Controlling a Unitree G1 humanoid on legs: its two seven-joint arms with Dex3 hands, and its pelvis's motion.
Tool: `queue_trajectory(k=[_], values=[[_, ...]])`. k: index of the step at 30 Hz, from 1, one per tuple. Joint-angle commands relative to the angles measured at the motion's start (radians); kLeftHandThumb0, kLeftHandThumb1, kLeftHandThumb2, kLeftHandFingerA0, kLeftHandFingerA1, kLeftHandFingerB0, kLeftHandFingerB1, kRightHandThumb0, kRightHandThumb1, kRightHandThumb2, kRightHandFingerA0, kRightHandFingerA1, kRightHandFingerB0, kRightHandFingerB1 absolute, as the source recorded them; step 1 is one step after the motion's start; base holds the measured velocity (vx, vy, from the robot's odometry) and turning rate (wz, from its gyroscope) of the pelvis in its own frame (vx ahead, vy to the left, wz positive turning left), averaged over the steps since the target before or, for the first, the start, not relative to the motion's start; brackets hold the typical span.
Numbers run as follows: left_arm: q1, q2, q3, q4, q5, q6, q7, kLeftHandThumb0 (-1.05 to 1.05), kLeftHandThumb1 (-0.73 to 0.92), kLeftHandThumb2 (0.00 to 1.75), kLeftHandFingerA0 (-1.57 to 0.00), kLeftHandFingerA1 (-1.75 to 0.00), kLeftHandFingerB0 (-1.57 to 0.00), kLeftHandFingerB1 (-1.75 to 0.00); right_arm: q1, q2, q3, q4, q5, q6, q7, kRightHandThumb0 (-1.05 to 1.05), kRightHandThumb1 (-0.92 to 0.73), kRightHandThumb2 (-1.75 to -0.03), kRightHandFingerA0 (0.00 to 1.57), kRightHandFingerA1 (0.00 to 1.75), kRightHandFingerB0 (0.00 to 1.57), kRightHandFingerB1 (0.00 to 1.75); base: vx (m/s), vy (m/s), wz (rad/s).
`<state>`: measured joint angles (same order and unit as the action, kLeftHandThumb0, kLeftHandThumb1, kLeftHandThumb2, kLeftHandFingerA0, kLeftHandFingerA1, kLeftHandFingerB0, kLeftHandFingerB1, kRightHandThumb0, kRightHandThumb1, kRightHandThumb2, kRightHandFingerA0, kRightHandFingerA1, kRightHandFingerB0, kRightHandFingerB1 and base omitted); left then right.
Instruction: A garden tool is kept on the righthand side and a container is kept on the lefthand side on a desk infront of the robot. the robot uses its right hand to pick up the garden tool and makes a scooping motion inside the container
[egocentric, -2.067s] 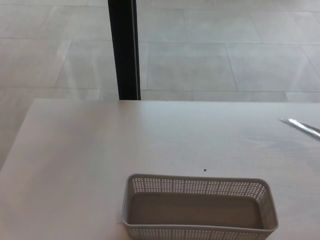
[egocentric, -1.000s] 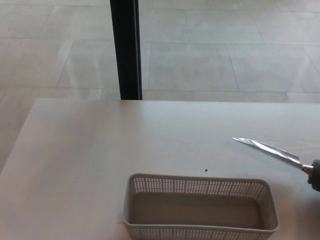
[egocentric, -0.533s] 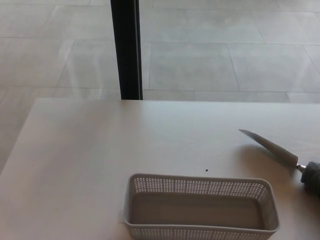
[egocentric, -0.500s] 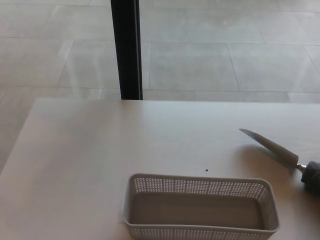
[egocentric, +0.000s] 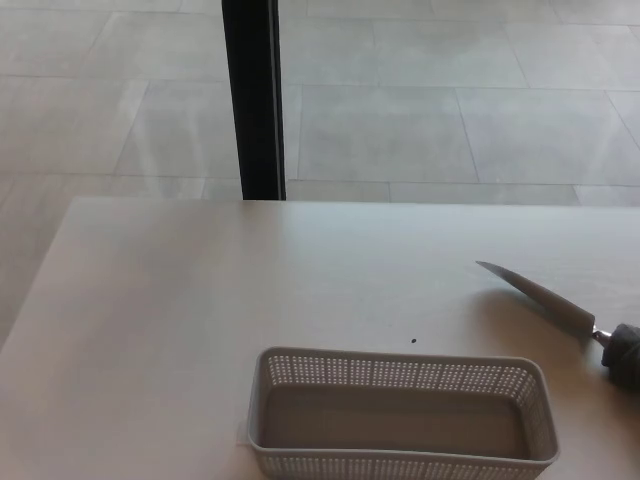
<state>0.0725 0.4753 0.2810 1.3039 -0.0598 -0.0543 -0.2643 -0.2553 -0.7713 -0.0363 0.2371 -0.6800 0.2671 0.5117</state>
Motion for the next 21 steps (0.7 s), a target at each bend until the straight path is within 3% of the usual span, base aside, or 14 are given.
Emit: queue_trajectory(k=[1,3,4,9,10,12,13,14,15,21], values=[[0.01,0.029,0.001,0.002,0.0,0.003,-0.005,-0.57,0.64,0.59,-0.47,-0.58,-0.47,-0.45,0.23,-0.104,-0.52,-0.045,0.372,0.008,0.182,-1.03,-0.71,-1.04,0.0,0.0,0.0,0.12,0.0,0.0,0.0],[0.009,0.027,0.004,0.002,-0.003,0.004,-0.006,-0.58,0.64,0.59,-0.46,-0.57,-0.46,-0.44,0.262,-0.098,-0.591,-0.032,0.406,0.008,0.202,-1.05,-0.74,-1.05,0.0,0.0,0.0,0.11,0.0,0.0,0.0],[0.01,0.03,-0.004,0.001,0.006,-0.002,-0.003,-0.58,0.64,0.59,-0.48,-0.56,-0.48,-0.44,0.325,-0.092,-0.675,0.026,0.438,-0.056,0.193,-1.05,-0.75,-1.2,0.0,0.24,0.0,0.1,0.0,0.0,0.0],[0.005,0.03,-0.014,0.0,0.018,-0.001,0.014,-0.57,0.67,0.6,-0.54,-0.58,-0.51,-0.45,0.382,-0.021,-0.882,0.233,0.578,-0.018,0.176,-1.05,-0.74,-1.13,0.0,0.11,0.0,0.01,0.0,0.0,0.0],[-0.004,0.027,-0.014,0.006,0.019,0.013,0.03,-0.55,0.66,0.6,-0.58,-0.6,-0.52,-0.46,0.397,0.018,-0.951,0.359,0.639,-0.039,0.126,-0.94,-0.65,-1.06,0.04,0.19,0.1,0.09,0.0,0.0,0.0],[-0.007,0.025,-0.005,0.008,0.01,0.016,0.03,-0.53,0.66,0.59,-0.55,-0.62,-0.51,-0.47,0.4,0.033,-0.973,0.418,0.662,-0.048,0.105,-0.92,-0.65,-1.05,0.04,0.24,0.09,0.09,0.0,0.0,0.0],[-0.007,0.026,-0.008,0.009,0.013,0.014,0.029,-0.53,0.67,0.6,-0.53,-0.6,-0.5,-0.47,0.405,0.054,-0.988,0.433,0.669,-0.049,0.072,-0.82,-0.58,-1.03,0.02,0.32,0.0,0.24,0.0,0.0,0.0],[-0.009,0.023,0.004,0.003,0.0,0.023,0.034,-0.52,0.66,0.6,-0.52,-0.62,-0.5,-0.48,0.413,0.114,-1.007,0.455,0.668,-0.034,-0.029,-0.86,-0.63,-1.02,0.01,0.36,0.07,0.24,0.0,0.0,0.0],[-0.009,0.02,0.0,0.0,0.002,0.023,0.029,-0.54,0.63,0.61,-0.5,-0.62,-0.47,-0.48,0.425,0.156,-1.028,0.455,0.678,-0.046,-0.076,-0.78,-0.61,-1.01,0.02,0.43,0.03,0.29,0.0,0.0,0.0],[0.0,0.016,-0.007,0.01,0.012,0.006,0.032,-0.54,0.66,0.6,-0.52,-0.6,-0.49,-0.46,0.349,0.259,-1.188,0.577,0.814,-0.021,-0.187,-0.76,-0.53,-0.91,0.01,0.45,0.06,0.37,0.0,0.0,0.0]])
